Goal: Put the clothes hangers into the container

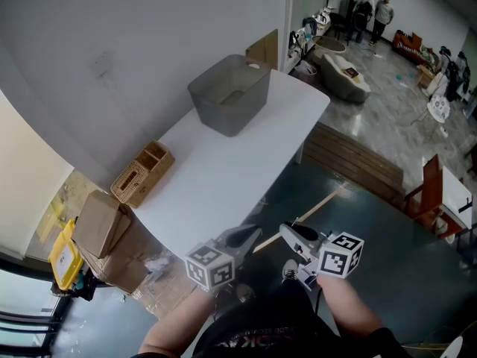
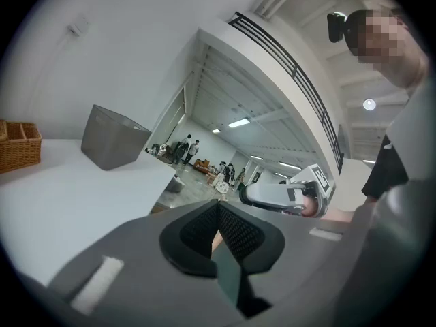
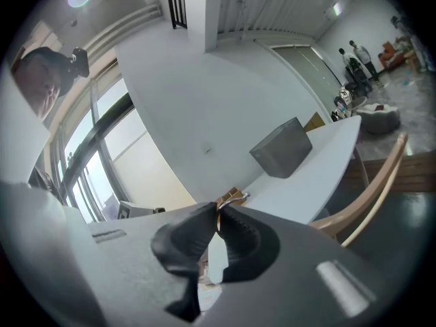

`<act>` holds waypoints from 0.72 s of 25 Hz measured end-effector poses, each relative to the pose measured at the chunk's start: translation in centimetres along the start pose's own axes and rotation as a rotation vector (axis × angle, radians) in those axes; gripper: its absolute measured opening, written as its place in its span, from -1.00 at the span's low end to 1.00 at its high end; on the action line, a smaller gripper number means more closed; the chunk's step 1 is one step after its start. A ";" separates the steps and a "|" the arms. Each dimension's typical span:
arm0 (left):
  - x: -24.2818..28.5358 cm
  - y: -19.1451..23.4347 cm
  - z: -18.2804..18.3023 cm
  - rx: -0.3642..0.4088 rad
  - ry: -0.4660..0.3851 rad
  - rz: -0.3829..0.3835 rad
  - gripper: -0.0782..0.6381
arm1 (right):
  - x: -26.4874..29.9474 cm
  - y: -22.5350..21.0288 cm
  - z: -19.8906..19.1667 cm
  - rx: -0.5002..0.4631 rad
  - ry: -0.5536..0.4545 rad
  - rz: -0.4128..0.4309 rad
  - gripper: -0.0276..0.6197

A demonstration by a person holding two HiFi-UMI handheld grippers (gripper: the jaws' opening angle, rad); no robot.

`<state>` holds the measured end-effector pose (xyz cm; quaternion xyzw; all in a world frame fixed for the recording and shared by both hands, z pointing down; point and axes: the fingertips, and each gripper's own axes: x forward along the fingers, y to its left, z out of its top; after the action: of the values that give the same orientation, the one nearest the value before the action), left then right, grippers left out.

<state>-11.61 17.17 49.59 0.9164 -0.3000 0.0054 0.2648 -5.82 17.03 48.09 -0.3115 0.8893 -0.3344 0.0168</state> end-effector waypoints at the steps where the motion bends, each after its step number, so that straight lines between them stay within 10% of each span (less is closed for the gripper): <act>1: 0.1 0.0 0.1 0.000 -0.001 0.001 -0.78 | 0.1 -0.1 0.1 -0.017 0.006 -0.003 -0.86; 18: 4.1 0.9 2.4 0.009 -0.021 0.058 -0.78 | 0.1 -3.2 4.7 -0.073 0.019 0.044 -0.86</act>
<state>-9.17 13.13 48.65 0.9085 -0.3294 0.0047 0.2572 -3.01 12.33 46.38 -0.2889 0.9077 -0.3043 0.0043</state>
